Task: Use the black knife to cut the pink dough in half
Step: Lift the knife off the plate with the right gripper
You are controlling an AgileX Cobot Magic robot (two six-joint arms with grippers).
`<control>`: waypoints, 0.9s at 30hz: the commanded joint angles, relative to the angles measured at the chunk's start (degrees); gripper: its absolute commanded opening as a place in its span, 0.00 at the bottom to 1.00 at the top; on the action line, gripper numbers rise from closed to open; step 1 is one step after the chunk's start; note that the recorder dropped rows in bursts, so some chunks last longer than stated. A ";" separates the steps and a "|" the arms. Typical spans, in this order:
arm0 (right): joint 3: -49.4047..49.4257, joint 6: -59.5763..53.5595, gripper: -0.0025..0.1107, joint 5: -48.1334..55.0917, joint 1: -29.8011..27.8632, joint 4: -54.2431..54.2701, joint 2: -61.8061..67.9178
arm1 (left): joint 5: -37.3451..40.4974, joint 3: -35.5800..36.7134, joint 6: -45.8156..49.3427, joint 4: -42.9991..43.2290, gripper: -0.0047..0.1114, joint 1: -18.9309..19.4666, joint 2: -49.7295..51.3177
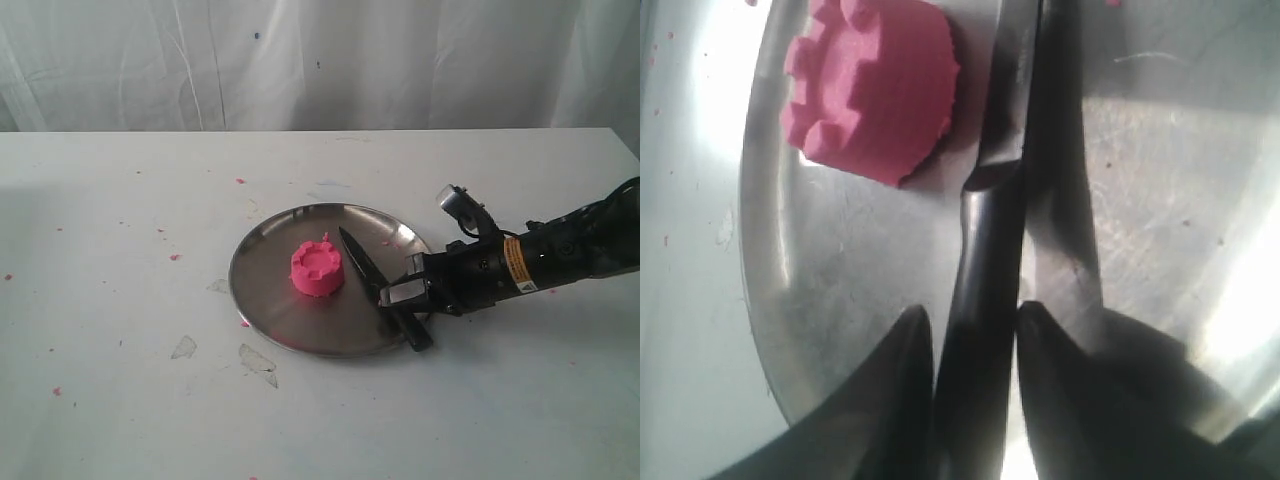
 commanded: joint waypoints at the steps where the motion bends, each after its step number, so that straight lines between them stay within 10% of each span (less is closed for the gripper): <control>1: 0.76 -1.08 0.19 2.34 -0.39 -1.61 0.60 | -0.20 0.21 -0.08 0.16 0.04 0.15 -0.25; 27: -1.07 -3.53 0.07 0.98 -0.51 -1.61 -12.91 | -0.20 0.21 -0.08 0.16 0.04 0.15 -0.25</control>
